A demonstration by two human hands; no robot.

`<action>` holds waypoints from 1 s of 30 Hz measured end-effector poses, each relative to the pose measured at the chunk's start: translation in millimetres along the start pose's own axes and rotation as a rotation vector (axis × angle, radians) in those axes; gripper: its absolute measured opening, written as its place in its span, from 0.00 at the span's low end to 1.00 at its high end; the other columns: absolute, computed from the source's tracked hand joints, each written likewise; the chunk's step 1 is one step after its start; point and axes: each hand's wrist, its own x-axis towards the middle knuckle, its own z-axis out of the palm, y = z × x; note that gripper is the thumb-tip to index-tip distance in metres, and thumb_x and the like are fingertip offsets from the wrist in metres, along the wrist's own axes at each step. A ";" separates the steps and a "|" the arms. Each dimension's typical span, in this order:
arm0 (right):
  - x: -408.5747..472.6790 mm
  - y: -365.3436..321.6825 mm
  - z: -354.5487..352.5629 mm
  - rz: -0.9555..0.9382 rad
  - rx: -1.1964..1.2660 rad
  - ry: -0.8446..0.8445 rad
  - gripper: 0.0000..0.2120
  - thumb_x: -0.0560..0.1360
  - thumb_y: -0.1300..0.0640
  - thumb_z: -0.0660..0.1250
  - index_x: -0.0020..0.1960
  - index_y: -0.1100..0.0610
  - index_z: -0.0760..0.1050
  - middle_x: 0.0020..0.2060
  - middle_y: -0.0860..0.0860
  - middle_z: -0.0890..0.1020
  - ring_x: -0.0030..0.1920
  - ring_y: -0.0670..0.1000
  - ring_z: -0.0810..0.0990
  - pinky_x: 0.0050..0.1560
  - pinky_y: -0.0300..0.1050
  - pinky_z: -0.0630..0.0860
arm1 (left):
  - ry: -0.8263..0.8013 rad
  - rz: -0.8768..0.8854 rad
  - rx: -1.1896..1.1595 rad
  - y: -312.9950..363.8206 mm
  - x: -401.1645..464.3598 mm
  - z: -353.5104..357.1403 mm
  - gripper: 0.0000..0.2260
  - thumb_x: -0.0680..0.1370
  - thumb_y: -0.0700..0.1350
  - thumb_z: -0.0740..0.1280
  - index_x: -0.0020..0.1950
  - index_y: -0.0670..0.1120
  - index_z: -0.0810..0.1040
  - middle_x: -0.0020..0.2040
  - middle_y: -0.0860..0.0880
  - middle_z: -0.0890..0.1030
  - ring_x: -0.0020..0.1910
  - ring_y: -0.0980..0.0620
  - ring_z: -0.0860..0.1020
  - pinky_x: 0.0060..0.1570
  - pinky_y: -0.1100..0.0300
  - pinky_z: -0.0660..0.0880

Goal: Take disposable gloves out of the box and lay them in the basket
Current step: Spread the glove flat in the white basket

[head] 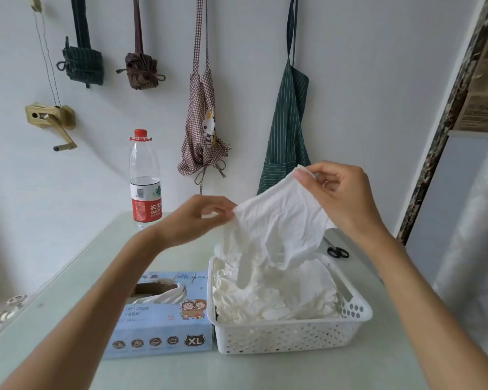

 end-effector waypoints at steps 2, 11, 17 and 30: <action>-1.4 -9.1 1.9 -0.009 0.055 0.030 0.08 0.75 0.51 0.70 0.42 0.55 0.82 0.31 0.62 0.77 0.29 0.51 0.68 0.32 0.40 0.66 | 0.121 0.066 -0.019 11.8 -4.3 -8.7 0.08 0.78 0.38 0.64 0.48 0.51 0.79 0.45 0.60 0.82 0.48 0.65 0.79 0.49 0.75 0.71; -19.8 38.2 10.2 0.306 0.121 0.117 0.11 0.75 0.51 0.70 0.40 0.58 0.81 0.25 0.52 0.77 0.29 0.45 0.71 0.34 0.34 0.69 | 0.290 0.079 0.155 5.5 24.5 14.0 0.08 0.81 0.41 0.60 0.55 0.51 0.75 0.46 0.55 0.76 0.38 0.59 0.76 0.36 0.68 0.70; -72.3 144.3 24.1 0.545 -0.425 -0.055 0.11 0.75 0.46 0.68 0.39 0.52 0.79 0.29 0.53 0.81 0.37 0.58 0.81 0.39 0.49 0.76 | -0.045 -0.146 0.452 -71.6 37.7 91.9 0.08 0.78 0.51 0.66 0.57 0.56 0.77 0.51 0.57 0.81 0.46 0.55 0.80 0.43 0.61 0.71; -64.2 157.2 22.0 0.394 -0.831 -0.190 0.19 0.78 0.42 0.61 0.62 0.53 0.75 0.51 0.51 0.82 0.52 0.54 0.80 0.48 0.47 0.76 | 0.167 -0.034 0.632 -75.5 40.1 97.9 0.21 0.77 0.65 0.55 0.57 0.54 0.78 0.56 0.57 0.80 0.52 0.57 0.77 0.44 0.61 0.72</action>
